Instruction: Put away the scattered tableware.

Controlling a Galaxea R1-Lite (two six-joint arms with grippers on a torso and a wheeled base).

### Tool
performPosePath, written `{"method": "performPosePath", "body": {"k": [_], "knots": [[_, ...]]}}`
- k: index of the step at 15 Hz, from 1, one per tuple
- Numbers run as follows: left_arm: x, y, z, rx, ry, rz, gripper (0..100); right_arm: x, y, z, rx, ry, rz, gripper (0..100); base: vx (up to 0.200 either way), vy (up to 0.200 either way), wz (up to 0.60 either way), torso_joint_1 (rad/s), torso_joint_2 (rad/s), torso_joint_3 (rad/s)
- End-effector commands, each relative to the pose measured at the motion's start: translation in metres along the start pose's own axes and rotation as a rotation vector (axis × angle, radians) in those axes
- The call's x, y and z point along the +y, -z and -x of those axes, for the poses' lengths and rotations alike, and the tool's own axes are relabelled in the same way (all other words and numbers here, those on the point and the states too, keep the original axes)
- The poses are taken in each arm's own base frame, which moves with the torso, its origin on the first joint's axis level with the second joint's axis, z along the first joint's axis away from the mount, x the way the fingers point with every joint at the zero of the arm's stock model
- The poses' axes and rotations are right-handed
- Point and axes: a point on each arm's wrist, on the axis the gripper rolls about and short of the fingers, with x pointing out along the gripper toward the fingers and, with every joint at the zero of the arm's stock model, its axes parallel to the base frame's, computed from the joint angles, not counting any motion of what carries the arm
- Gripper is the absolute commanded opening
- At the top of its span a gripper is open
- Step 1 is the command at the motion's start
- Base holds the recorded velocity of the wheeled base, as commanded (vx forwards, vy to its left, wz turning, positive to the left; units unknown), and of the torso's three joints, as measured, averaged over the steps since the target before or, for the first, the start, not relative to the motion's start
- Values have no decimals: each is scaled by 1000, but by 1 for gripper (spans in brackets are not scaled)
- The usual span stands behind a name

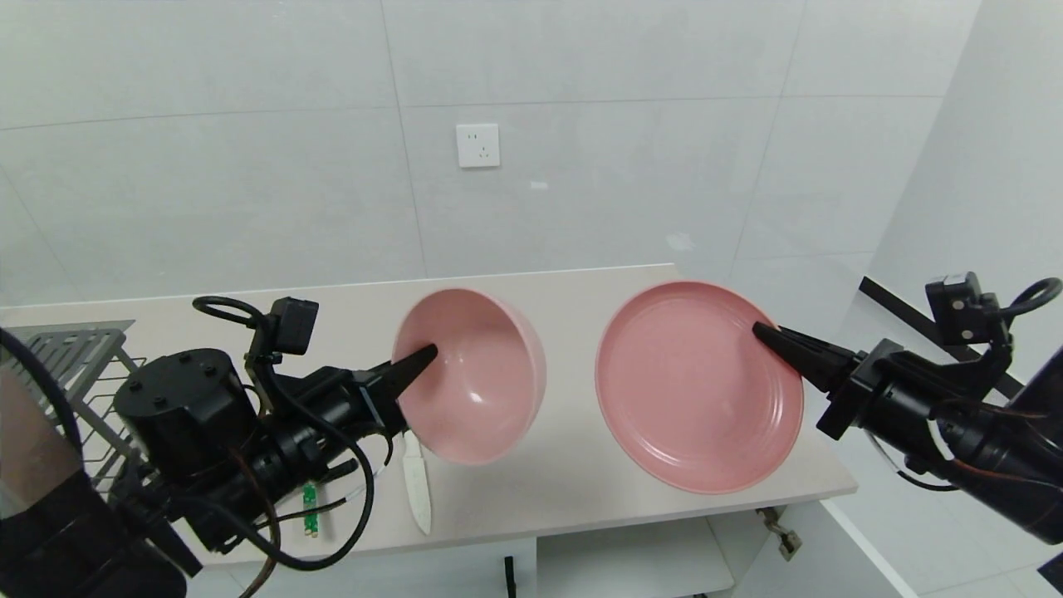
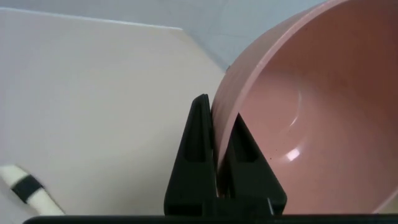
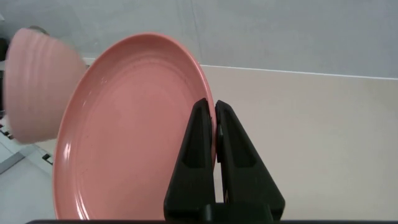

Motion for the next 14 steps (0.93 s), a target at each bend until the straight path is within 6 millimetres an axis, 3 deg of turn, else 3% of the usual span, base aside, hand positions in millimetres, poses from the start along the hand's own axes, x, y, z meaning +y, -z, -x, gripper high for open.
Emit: {"method": "performPosePath", "body": {"k": [1,6,10,14], "knots": [[-8,2,22,19,4,10,0,-3,5,-2,20,9,9,0,0,0,0,0,0,0],[-2,29,50,189,-20,58,0,-3,9,-2,38,9,93,0,0,0,0,0,0,0],[-13,13,57,127,59,188,0,1,23,12,110,20,129,0,0,0,0,0,0,0],[-13,21,57,128,-17,95,0,5,15,12,73,6,143,0,0,0,0,0,0,0]]}}
